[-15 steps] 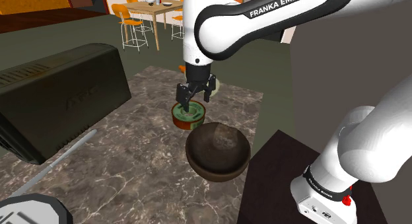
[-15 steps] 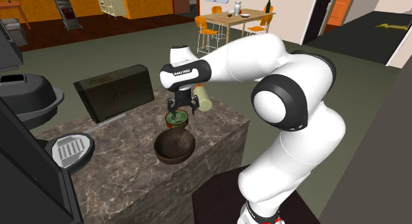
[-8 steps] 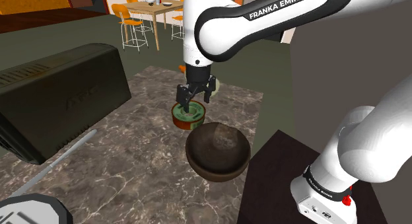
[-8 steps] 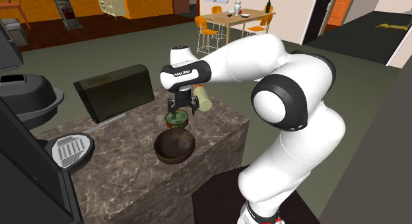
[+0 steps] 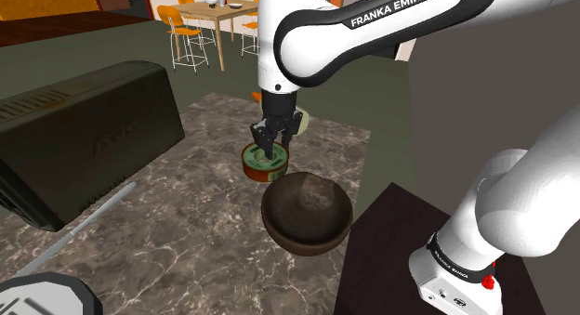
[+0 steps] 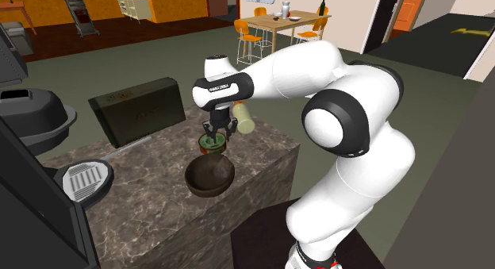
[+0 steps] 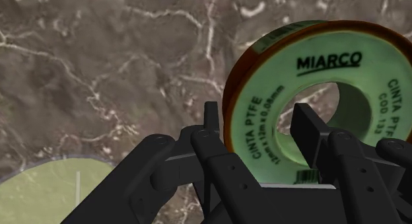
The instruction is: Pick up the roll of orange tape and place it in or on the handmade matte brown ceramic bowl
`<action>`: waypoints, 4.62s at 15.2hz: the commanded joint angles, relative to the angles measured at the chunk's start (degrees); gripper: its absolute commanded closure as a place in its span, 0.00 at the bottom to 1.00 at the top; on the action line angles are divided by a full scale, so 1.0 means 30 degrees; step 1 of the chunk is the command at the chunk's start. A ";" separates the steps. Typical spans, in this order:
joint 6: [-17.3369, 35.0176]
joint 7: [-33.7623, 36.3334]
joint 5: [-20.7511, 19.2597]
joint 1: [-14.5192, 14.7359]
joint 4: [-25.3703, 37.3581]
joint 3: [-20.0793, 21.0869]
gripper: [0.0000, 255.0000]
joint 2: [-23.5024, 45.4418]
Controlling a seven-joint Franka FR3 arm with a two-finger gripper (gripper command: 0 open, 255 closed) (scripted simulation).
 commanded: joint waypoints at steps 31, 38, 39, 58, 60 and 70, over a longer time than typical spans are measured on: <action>-0.6565 0.1044 0.1189 0.0764 0.2187 0.0170 1.00 -0.4611; -0.7996 0.2555 0.2690 0.2083 -0.0119 0.0926 1.00 -0.8630; -0.8040 0.2601 0.2729 0.2120 -0.0163 0.0948 1.00 -0.8726; -0.3857 0.2250 0.3417 0.2408 -0.4513 0.1713 1.00 -0.8899; -0.3857 0.2250 0.3417 0.2408 -0.4513 0.1713 1.00 -0.8899; -0.4504 0.2275 0.3296 0.2358 -0.3922 0.1564 0.00 -0.8952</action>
